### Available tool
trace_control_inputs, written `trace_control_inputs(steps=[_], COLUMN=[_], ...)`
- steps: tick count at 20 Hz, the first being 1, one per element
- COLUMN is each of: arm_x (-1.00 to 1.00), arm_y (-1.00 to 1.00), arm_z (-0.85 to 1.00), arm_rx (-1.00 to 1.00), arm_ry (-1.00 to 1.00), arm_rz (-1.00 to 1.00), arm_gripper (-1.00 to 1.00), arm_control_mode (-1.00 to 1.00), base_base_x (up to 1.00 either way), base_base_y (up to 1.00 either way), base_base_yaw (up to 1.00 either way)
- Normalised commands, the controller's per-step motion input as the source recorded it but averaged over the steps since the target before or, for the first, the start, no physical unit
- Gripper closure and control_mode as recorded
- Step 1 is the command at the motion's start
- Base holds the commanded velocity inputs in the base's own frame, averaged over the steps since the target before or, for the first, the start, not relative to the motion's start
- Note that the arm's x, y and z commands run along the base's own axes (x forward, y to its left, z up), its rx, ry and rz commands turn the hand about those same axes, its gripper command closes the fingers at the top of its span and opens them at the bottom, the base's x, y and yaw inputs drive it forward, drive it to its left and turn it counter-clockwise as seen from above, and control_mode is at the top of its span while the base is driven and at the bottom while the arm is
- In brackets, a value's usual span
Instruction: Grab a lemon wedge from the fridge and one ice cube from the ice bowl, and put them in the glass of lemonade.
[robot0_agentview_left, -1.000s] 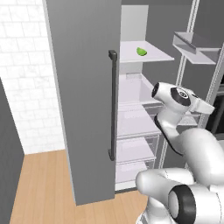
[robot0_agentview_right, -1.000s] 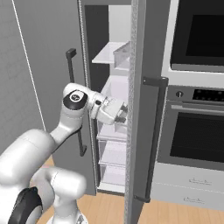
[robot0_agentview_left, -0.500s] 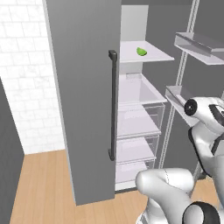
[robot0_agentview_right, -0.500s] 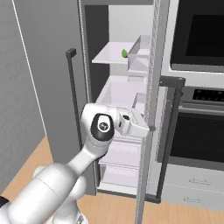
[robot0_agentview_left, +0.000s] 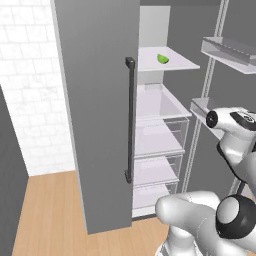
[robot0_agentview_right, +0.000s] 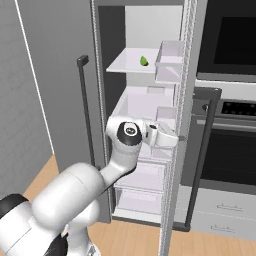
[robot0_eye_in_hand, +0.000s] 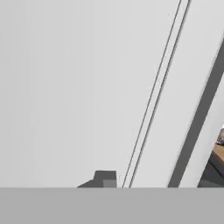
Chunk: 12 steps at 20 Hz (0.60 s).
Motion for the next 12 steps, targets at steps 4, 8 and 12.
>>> trace_control_inputs(steps=[4, 8, 12], arm_x=[0.02, -0.1, -0.08], arm_y=[-0.5, 0.07, 0.55], arm_z=[0.11, 0.43, 0.52], arm_rx=[0.04, 0.03, 0.0], arm_ry=[0.02, 0.0, 0.0], arm_rz=[-0.12, -0.01, 0.0], arm_gripper=[-1.0, -1.0, -1.0], arm_control_mode=[-1.0, -1.0, -1.0], base_base_x=[0.0, 0.0, 0.0], base_base_y=[0.0, 0.0, 0.0], base_base_yaw=[0.0, 0.0, 0.0])
